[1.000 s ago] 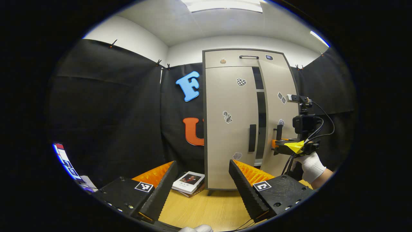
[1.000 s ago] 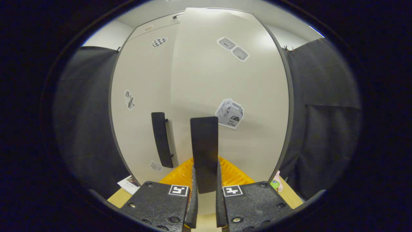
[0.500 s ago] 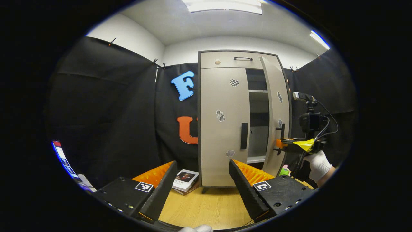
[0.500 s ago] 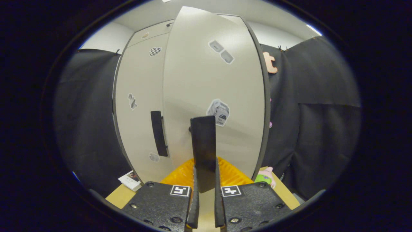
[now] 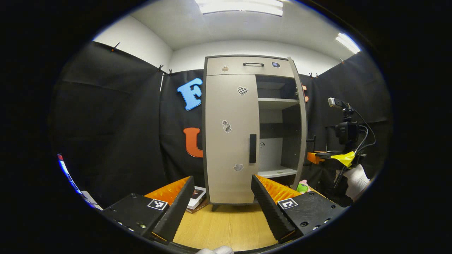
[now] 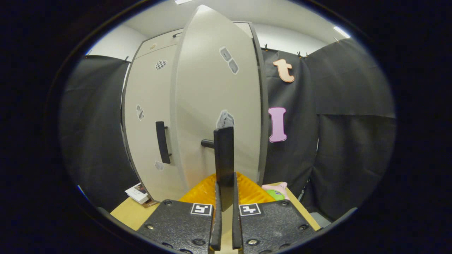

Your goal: Open the right door of the double-door shoe cabinet with the right hand, and open the left door with the left hand.

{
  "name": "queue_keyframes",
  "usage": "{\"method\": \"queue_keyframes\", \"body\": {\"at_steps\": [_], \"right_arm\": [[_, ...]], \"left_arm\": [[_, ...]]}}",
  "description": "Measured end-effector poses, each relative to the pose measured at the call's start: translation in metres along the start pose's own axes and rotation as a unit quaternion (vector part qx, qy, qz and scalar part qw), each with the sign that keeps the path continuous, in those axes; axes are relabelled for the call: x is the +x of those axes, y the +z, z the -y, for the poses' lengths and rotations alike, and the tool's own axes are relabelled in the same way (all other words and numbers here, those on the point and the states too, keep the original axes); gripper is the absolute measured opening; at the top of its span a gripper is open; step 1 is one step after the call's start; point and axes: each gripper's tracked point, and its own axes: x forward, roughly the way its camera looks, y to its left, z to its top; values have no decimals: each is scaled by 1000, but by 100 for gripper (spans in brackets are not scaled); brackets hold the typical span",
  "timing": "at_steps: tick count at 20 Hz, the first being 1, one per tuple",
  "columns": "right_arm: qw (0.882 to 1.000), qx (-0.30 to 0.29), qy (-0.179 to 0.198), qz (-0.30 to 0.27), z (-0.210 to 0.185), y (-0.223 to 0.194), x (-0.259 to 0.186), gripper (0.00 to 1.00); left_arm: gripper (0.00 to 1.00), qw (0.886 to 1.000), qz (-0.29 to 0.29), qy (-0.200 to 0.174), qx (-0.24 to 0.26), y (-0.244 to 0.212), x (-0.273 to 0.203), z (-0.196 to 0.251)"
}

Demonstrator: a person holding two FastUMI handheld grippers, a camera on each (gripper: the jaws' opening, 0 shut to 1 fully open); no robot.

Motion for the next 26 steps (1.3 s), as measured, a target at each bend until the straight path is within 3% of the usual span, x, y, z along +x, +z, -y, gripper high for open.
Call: {"method": "queue_keyframes", "body": {"at_steps": [11,15,17,20,26], "right_arm": [[999,-35,39,-11,21,1,-3,4],[999,-22,28,-9,32,3,0,4],[999,-4,47,-11,23,5,-4,4],[999,-30,45,-6,24,3,-5,4],[999,-21,35,-1,31,6,-6,4]], "left_arm": [[97,1000,13,-7,-3,17,2,85],[97,1000,16,-1,2,22,1,100],[96,1000,16,0,3,23,3,106],[96,1000,16,4,9,26,3,112],[96,1000,10,5,8,24,2,108]]}}
